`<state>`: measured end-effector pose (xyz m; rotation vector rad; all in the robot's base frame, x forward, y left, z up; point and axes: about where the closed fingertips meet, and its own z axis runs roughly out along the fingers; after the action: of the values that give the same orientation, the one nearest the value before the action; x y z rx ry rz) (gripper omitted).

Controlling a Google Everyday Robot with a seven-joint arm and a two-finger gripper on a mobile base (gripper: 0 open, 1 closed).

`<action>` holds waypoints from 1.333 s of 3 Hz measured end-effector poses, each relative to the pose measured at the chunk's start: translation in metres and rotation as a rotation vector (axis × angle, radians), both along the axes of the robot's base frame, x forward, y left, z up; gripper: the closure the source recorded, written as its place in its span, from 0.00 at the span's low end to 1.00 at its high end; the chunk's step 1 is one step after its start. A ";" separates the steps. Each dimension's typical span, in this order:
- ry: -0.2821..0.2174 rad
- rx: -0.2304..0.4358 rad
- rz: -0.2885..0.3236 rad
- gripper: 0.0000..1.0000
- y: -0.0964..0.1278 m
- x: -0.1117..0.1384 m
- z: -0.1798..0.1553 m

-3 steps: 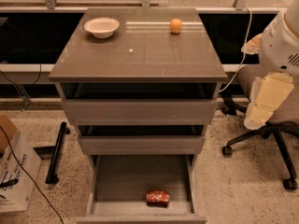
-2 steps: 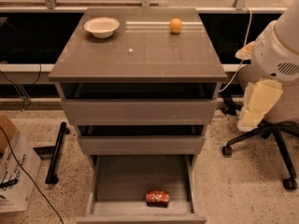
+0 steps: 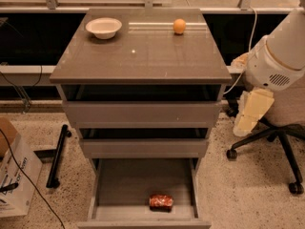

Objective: Pick coke can from bottom drawer and place on counter

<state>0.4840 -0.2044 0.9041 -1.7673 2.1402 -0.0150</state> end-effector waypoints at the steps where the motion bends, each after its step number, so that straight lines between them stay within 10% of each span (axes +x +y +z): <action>1: 0.012 -0.006 -0.037 0.00 0.009 0.002 -0.020; 4: 0.104 0.178 -0.096 0.00 0.060 0.028 -0.162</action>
Offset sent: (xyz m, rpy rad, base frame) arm 0.0222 0.0443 -0.1201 0.1624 0.0857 -0.1849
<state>0.5119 -0.1448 0.7420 -1.5955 2.2209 0.2407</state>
